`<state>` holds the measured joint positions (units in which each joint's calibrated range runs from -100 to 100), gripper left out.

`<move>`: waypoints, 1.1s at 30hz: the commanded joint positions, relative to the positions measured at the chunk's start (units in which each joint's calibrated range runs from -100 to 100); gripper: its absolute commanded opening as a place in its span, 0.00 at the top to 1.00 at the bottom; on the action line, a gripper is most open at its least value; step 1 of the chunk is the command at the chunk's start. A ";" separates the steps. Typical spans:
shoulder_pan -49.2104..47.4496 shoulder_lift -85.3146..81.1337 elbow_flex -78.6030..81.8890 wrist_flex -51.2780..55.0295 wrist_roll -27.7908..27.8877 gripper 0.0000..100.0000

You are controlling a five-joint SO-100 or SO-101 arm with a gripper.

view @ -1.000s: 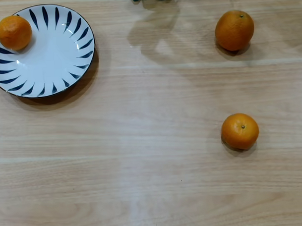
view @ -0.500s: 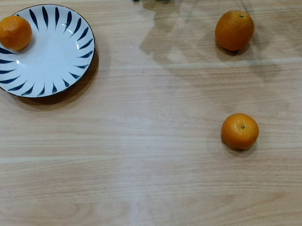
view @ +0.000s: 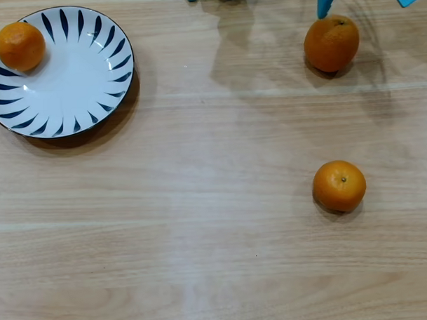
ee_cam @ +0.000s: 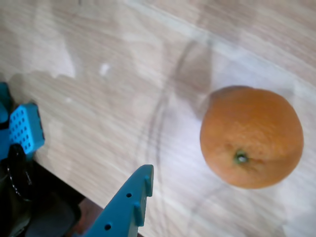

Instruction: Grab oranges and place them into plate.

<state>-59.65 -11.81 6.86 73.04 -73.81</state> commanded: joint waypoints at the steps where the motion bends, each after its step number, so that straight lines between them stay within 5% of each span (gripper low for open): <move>1: 0.69 1.41 -3.10 -2.35 -0.26 0.52; 14: 0.94 1.83 -4.10 6.76 -0.31 0.40; 33: 1.58 7.50 -1.11 -4.93 -0.36 0.34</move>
<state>-59.05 -3.94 5.80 69.16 -73.81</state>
